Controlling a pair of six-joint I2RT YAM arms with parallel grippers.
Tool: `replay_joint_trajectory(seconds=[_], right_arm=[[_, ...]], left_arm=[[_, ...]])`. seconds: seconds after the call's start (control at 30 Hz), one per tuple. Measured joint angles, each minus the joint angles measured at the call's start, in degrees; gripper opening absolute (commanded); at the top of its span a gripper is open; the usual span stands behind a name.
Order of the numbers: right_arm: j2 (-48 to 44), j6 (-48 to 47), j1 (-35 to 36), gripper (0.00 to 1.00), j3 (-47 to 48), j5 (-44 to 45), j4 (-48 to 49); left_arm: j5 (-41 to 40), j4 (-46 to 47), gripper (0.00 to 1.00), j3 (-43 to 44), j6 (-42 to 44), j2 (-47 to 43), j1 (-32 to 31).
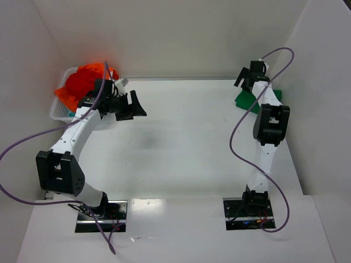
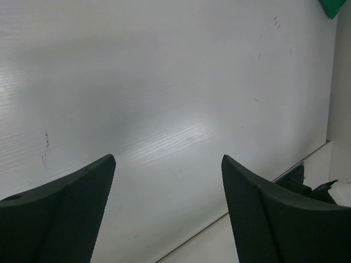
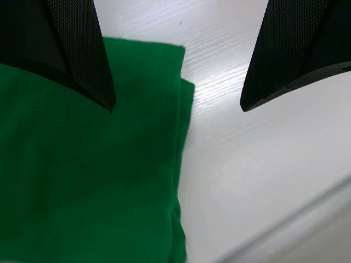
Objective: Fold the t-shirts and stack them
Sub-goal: Put the neatly folded tshirt into the corner of the board with the right arm
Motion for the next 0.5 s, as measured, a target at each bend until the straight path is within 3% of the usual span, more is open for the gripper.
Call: replay_joint_trajectory(seconds=[0.13,0.37,0.5], right_arm=[[6.51,0.59,0.68,1.0,-0.28,0.0,-1.31],[6.86,0.48,0.83,1.0,-0.7,1.03,-1.27],[6.93,0.13,0.98,0.89,-0.87,1.01,-1.49]], left_arm=[[-0.35,0.17,0.86,0.0,-0.02,0.0,0.0],[-1.68,-0.33,0.87,-0.17,0.42,-0.04,0.02],[-2.27,-1.16,0.87,-1.77,1.33,-1.16,0.04]])
